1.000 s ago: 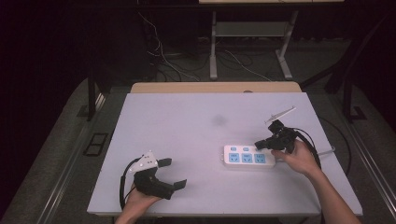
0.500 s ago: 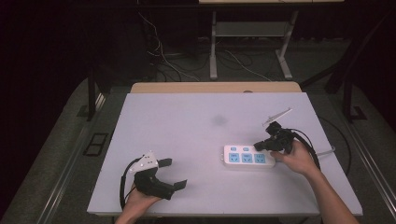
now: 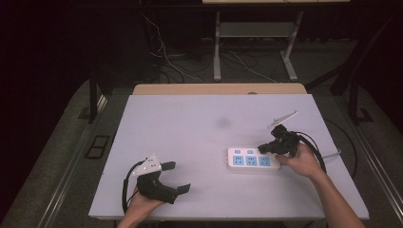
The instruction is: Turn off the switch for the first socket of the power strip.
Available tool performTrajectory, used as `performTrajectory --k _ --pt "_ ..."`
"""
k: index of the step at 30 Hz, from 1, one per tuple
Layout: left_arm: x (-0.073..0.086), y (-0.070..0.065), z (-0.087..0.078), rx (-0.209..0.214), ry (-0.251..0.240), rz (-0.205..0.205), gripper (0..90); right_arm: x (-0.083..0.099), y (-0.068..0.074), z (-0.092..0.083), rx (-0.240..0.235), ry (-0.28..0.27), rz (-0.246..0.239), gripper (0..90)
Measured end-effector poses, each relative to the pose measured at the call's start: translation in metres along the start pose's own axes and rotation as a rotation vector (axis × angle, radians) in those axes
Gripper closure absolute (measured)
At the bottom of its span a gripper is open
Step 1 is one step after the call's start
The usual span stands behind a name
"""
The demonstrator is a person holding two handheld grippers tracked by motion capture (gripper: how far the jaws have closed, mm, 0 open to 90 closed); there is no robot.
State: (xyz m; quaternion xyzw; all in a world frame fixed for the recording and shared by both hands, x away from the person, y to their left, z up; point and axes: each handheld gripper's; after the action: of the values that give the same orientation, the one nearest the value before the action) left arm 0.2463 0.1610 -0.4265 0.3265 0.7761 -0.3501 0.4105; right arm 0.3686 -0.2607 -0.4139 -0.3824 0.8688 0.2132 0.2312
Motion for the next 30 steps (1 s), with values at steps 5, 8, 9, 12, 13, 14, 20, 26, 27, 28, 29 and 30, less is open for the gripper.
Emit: performTrajectory --k 5,8,9,12,13,14,20,26,27,28,29,30 --pt "0.0 0.0 0.0 0.0 0.0 0.001 0.0 -0.001 0.001 0.0 0.004 0.003 0.0 90.0" --pt "0.0 0.0 0.0 0.001 0.001 0.002 0.0 -0.001 0.002 0.0 0.015 0.008 -0.006 90.0" --pt "0.0 0.0 -0.001 0.001 0.001 0.002 0.0 -0.001 0.003 0.0 0.022 0.009 -0.011 90.0" --pt "0.0 -0.001 -0.001 0.003 0.001 0.005 0.0 0.001 0.002 0.0 0.016 -0.006 -0.002 90.0" --pt "0.0 -0.001 -0.001 0.003 0.001 0.005 0.0 0.002 0.002 0.0 0.015 -0.013 -0.001 90.0" --pt "0.001 -0.001 -0.001 0.004 0.001 0.006 0.0 0.004 0.001 0.0 0.012 -0.016 0.005 90.0" --pt "0.001 0.0 -0.001 0.002 0.004 0.004 0.0 0.01 -0.004 0.0 -0.017 -0.065 0.028 90.0" --pt "0.001 0.002 0.001 0.001 0.009 0.001 0.0 0.009 -0.005 0.0 -0.025 -0.065 0.024 90.0" --pt "0.001 0.001 0.001 0.001 0.01 0.001 0.0 0.009 -0.005 0.0 -0.022 -0.065 0.023 90.0" --pt "0.001 0.001 0.001 0.002 0.01 0.0 0.0 0.008 -0.005 0.001 -0.021 -0.064 0.02 90.0" --pt "0.001 0.001 0.001 0.002 0.01 0.001 0.0 0.008 -0.005 0.001 -0.021 -0.063 0.021 90.0" --pt "0.001 0.001 0.001 0.002 0.009 0.0 0.0 0.008 -0.005 0.0 -0.019 -0.06 0.021 90.0"
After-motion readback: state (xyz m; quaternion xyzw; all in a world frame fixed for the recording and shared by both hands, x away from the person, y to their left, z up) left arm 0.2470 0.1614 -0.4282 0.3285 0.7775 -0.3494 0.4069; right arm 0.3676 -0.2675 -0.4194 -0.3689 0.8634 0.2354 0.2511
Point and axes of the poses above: each handheld gripper's, and its own axes: z roughly forward along the jaws, x roughly out of its underside, y roughly to its left, and after that the axes turned 2 degrees about -z, right-handed
